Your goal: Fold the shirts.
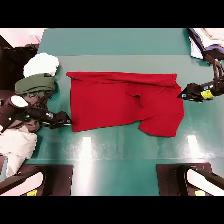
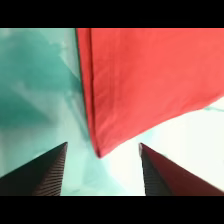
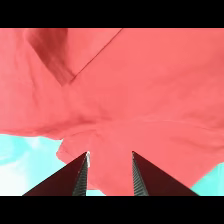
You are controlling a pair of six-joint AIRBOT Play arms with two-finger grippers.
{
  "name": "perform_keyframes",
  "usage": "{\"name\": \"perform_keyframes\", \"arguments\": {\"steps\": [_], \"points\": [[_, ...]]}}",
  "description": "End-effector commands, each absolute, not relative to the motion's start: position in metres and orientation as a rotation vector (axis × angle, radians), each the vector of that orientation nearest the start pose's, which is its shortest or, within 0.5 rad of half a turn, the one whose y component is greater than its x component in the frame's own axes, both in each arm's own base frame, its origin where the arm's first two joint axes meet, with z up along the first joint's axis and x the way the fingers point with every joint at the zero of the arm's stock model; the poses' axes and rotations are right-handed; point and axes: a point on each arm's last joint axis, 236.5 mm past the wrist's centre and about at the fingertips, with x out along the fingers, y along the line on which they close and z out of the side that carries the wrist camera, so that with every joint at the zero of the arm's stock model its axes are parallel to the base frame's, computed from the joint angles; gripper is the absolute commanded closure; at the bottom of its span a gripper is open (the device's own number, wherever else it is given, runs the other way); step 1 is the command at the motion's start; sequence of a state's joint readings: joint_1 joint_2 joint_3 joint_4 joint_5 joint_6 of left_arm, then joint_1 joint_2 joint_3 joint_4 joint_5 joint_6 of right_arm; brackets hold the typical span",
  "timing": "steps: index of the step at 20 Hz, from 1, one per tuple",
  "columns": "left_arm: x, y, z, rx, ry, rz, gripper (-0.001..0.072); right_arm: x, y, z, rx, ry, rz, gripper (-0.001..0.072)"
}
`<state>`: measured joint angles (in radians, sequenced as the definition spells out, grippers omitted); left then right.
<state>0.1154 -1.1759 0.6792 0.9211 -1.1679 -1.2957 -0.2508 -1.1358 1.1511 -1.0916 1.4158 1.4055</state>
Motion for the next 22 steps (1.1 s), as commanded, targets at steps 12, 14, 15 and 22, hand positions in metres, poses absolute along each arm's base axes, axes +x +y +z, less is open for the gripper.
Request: {"name": "perform_keyframes", "arguments": {"steps": [12,14,15,22], "points": [[0.294,-0.143,-0.044,-0.475,1.351,-0.47,0.0679,0.306,-0.032,0.039,0.385,1.364,0.059,0.0401],[0.307,-0.133,-0.025,-0.364,1.329,-0.486,0.0679,0.291,-0.056,0.009,0.492,1.395,-0.017,0.0376],[0.315,-0.13,-0.015,-0.326,1.309,-0.487,0.0679,0.283,-0.062,-0.009,0.557,1.42,-0.019,0.0363],[0.336,-0.125,0.002,-0.332,1.248,-0.442,0.0679,0.303,-0.058,-0.079,0.883,1.418,0.054,0.0364]]}}
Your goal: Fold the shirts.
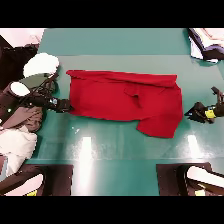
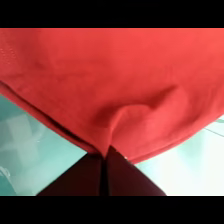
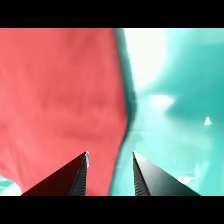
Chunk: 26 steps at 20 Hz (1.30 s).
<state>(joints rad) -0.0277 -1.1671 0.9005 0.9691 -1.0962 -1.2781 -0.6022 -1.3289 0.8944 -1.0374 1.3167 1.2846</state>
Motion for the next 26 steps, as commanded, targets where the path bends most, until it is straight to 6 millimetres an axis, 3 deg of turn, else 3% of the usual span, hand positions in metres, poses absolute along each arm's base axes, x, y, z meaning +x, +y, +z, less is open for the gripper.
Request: {"name": "perform_keyframes", "arguments": {"steps": [1,5,6,8,9,11,13,15,16,18,21,22,24,26], "points": [[0.336,-0.125,0.002,-0.334,1.247,-0.442,0.0679,0.307,-0.057,-0.082,0.874,1.426,0.061,0.0365],[0.336,-0.125,0.002,-0.358,1.256,-0.426,0.0679,0.317,-0.038,-0.092,0.823,1.483,0.119,0.0375],[0.335,-0.125,0.002,-0.358,1.26,-0.428,0.0678,0.317,-0.034,-0.093,0.812,1.491,0.127,0.0424],[0.332,-0.126,0.002,-0.358,1.27,-0.434,0.0678,0.317,-0.03,-0.089,0.783,1.487,0.157,0.0697],[0.335,-0.126,0.006,-0.355,1.259,-0.435,0.0679,0.317,-0.03,-0.083,0.773,1.475,0.162,0.0695],[0.354,-0.128,0.038,-0.334,1.184,-0.456,0.0679,0.325,-0.035,-0.055,0.751,1.393,0.157,0.0696],[0.38,-0.131,0.104,-0.285,1.047,-0.498,0.0679,0.347,-0.04,0.005,0.706,1.228,0.178,0.0696],[0.398,-0.134,0.195,-0.215,0.861,-0.541,0.0679,0.372,-0.037,0.095,0.635,0.99,0.221,0.0696],[0.4,-0.135,0.241,-0.179,0.767,-0.559,0.068,0.38,-0.032,0.15,0.595,0.855,0.251,0.0696],[0.387,-0.135,0.333,-0.096,0.571,-0.58,0.0679,0.378,-0.024,0.252,0.493,0.616,0.267,0.0696],[0.33,-0.135,0.451,0.022,0.295,-0.6,0.0679,0.342,-0.006,0.38,0.309,0.317,0.248,0.0696],[0.309,-0.134,0.479,0.038,0.206,-0.595,0.0679,0.324,0.0,0.416,0.249,0.225,0.228,0.0697],[0.263,-0.128,0.526,0.048,0.033,-0.562,0.0679,0.285,0.007,0.465,0.146,0.1,0.153,0.0696],[0.211,-0.12,0.566,0.053,-0.135,-0.531,0.0679,0.249,0.004,0.492,0.072,0.033,0.046,0.0696]]}}
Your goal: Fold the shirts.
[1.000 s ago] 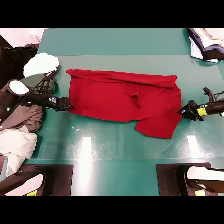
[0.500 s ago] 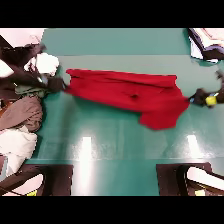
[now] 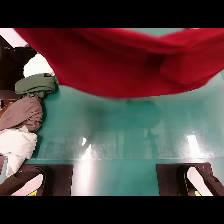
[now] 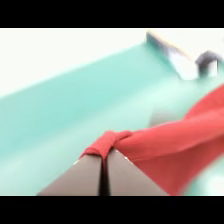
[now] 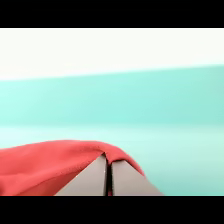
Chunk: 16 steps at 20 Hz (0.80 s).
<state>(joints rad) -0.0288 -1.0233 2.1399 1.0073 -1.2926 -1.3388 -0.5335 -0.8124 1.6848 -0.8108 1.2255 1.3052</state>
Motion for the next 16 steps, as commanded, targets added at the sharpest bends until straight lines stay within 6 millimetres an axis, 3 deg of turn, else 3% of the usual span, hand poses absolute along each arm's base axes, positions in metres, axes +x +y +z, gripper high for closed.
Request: {"name": "perform_keyframes", "arguments": {"steps": [1,3,4,6,8,10,11,14,16], "points": [[0.184,-0.117,0.584,0.056,-0.218,-0.519,0.068,0.232,0.0,0.502,0.047,0.01,-0.012,0.0697],[0.145,-0.11,0.608,0.061,-0.337,-0.491,0.068,0.204,-0.008,0.521,0.007,-0.03,-0.11,0.0697],[0.135,-0.108,0.612,0.064,-0.362,-0.479,0.068,0.198,-0.01,0.526,0.001,-0.038,-0.133,0.0697],[0.142,-0.1,0.606,0.076,-0.335,-0.438,0.068,0.196,-0.008,0.529,0.003,-0.008,-0.13,0.0698],[0.181,-0.086,0.579,0.037,-0.221,-0.375,0.068,0.213,-0.015,0.512,0.042,0.094,-0.121,0.0699],[0.238,-0.081,0.521,-0.007,-0.023,-0.347,0.068,0.247,-0.035,0.473,0.111,0.272,-0.111,0.07],[0.268,-0.084,0.479,-0.021,0.121,-0.355,0.068,0.266,-0.046,0.443,0.147,0.387,-0.105,0.07],[0.337,-0.09,0.342,-0.042,0.573,-0.379,0.0679,0.317,-0.072,0.329,0.289,0.762,-0.065,0.07],[0.371,-0.092,0.27,-0.068,0.782,-0.385,0.0679,0.342,-0.074,0.256,0.361,0.998,-0.018,0.07]]}}
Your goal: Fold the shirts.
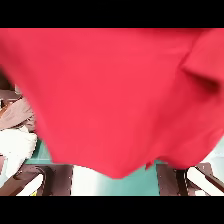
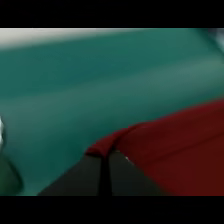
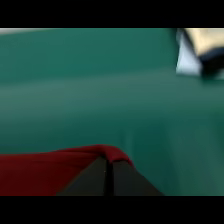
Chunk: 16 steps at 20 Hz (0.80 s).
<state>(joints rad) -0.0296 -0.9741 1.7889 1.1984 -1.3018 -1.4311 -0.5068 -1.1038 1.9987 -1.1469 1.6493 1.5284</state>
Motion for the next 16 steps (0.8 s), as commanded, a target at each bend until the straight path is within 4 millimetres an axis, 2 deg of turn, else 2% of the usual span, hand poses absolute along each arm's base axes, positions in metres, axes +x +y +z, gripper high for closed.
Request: {"name": "perform_keyframes", "arguments": {"steps": [1,3,5,6,8,10,12,14,16], "points": [[0.387,-0.093,0.237,-0.085,0.869,-0.387,0.0678,0.351,-0.075,0.221,0.375,1.104,-0.013,0.07],[0.414,-0.095,0.18,-0.112,1.007,-0.384,0.0679,0.37,-0.07,0.161,0.393,1.267,-0.005,0.07],[0.444,-0.095,0.133,-0.13,1.073,-0.375,0.0678,0.397,-0.061,0.112,0.389,1.332,0.01,0.07],[0.462,-0.094,0.114,-0.121,1.072,-0.374,0.0678,0.415,-0.06,0.093,0.378,1.32,0.005,0.07],[0.494,-0.092,0.089,-0.123,1.033,-0.355,0.0679,0.459,-0.055,0.066,0.378,1.232,-0.007,0.07],[0.527,-0.088,0.079,-0.139,0.948,-0.315,0.0679,0.497,-0.051,0.054,0.379,1.132,-0.02,0.07],[0.552,-0.083,0.084,-0.149,0.853,-0.281,0.0679,0.527,-0.047,0.054,0.365,1.032,-0.022,0.0699],[0.573,-0.077,0.097,-0.156,0.748,-0.25,0.0679,0.552,-0.046,0.065,0.355,0.919,-0.029,0.0699],[0.581,-0.074,0.105,-0.139,0.696,-0.242,0.0679,0.564,-0.05,0.075,0.351,0.851,-0.039,0.0699]]}}
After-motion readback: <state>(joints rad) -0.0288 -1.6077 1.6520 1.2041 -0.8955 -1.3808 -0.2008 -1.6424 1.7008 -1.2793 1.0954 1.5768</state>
